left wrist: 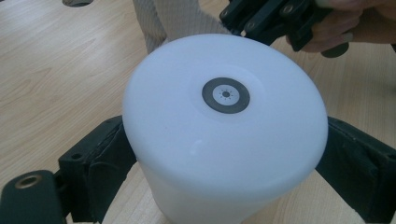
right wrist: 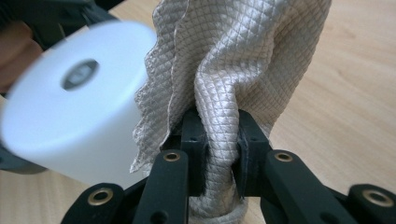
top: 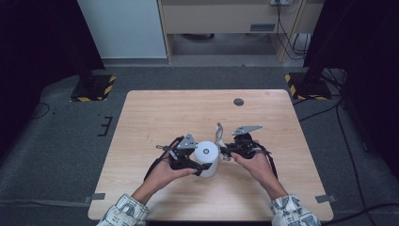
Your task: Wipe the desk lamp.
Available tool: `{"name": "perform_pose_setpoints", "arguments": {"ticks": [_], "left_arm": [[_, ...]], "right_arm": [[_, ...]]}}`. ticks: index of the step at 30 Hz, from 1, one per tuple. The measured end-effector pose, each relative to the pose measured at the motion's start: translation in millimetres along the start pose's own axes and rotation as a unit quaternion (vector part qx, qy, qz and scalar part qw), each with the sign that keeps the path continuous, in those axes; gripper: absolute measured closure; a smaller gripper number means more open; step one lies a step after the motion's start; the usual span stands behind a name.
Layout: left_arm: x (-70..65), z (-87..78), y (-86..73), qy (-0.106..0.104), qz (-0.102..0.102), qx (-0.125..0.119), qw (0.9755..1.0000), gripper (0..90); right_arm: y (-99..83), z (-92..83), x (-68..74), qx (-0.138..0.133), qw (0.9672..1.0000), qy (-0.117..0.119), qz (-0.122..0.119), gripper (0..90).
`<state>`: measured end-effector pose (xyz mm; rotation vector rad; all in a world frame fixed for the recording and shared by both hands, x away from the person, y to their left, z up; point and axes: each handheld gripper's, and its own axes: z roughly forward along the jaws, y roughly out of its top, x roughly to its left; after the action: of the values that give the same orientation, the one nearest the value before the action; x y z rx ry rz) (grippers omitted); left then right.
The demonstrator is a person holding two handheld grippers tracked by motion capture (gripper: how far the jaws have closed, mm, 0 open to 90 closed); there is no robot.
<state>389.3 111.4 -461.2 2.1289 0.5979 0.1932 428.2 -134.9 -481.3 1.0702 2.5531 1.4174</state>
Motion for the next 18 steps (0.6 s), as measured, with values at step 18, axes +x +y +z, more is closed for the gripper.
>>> {"name": "perform_pose_setpoints", "arguments": {"ticks": [18], "left_arm": [[1.6,-0.2,0.8,-0.006,0.011,0.008,0.9999,8.0]], "right_arm": [[7.2,-19.0,11.0,-0.027,0.9996,0.003,-0.006,77.0]]}}
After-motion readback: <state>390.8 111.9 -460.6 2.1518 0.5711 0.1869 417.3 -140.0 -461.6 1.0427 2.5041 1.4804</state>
